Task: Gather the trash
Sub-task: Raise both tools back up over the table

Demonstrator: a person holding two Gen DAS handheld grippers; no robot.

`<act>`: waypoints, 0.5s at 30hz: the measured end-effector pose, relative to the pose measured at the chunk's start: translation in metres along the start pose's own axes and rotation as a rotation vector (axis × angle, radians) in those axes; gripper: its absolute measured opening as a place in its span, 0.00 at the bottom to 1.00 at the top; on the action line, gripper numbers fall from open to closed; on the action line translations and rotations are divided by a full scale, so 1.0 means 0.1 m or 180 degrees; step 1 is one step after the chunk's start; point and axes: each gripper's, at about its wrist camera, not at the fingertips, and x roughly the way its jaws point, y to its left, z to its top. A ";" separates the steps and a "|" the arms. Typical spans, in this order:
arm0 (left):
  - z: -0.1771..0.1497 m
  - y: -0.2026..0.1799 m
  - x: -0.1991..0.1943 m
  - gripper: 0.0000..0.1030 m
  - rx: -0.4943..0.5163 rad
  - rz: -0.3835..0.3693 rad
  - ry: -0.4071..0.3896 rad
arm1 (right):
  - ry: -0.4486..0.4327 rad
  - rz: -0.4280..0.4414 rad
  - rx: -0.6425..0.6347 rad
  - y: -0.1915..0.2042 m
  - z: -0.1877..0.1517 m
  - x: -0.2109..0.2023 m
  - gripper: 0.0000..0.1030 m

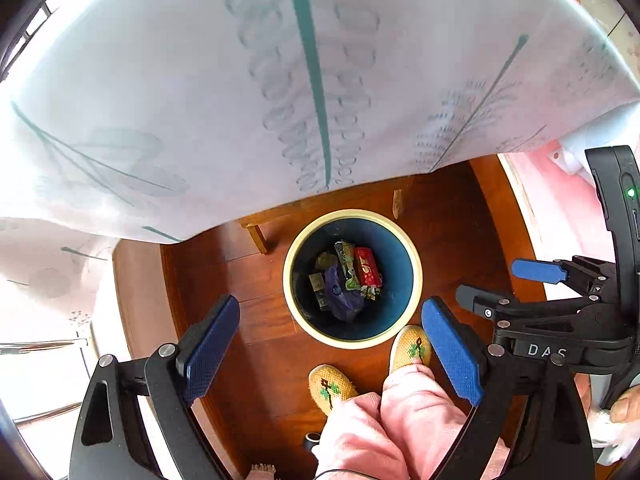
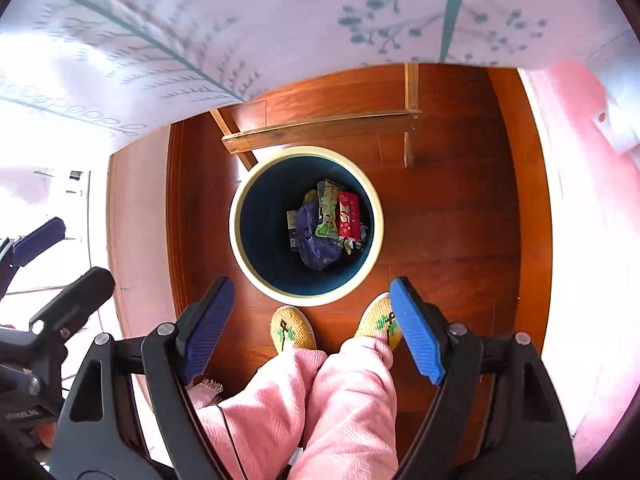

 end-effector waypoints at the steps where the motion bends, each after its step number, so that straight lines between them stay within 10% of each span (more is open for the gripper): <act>1: 0.04 0.02 -0.16 0.91 -0.0010 -0.0010 -0.0024 | 0.0002 -0.0009 -0.0019 0.04 -0.02 -0.14 0.76; 15: 0.61 0.43 -2.34 0.91 -0.0163 0.0029 -0.0600 | -0.0663 -0.0084 -0.0246 0.84 0.09 -2.58 0.76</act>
